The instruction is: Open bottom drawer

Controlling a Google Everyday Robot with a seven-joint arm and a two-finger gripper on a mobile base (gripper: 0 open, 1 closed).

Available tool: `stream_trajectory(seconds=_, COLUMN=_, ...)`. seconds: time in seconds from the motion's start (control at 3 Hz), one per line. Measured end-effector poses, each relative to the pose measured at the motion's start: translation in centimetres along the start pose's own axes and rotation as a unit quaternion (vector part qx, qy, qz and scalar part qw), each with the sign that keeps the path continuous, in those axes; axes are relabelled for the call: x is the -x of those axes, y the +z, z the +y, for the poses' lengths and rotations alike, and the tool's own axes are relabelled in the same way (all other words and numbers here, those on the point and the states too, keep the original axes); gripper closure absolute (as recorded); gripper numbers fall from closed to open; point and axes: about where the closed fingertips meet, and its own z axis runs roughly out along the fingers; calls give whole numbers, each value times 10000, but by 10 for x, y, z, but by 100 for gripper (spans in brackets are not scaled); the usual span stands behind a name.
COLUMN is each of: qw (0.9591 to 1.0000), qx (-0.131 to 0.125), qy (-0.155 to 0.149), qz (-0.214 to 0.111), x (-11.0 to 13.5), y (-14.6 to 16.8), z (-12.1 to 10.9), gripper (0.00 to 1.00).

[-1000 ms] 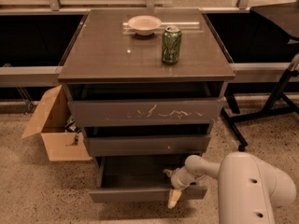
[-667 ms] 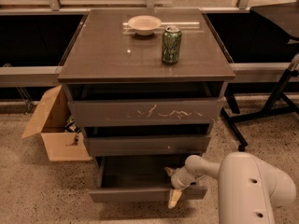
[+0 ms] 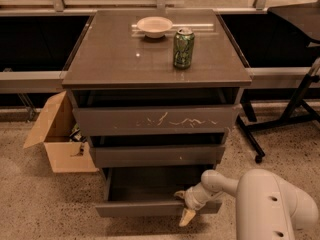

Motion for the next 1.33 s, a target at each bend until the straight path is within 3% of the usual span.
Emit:
stream_trajectory(seconds=0.67, qw=9998, qx=96, qy=-84, qz=-141, x=1, y=5, z=40, gripper=71)
stream_trajectory(seconds=1.0, qw=9998, qx=110, qy=-84, qz=-147, x=2, y=6, z=42, gripper=71)
stream_trajectory(seconds=1.33, qw=9998, qx=110, qy=-84, qz=-147, x=3, y=5, z=42, gripper=49)
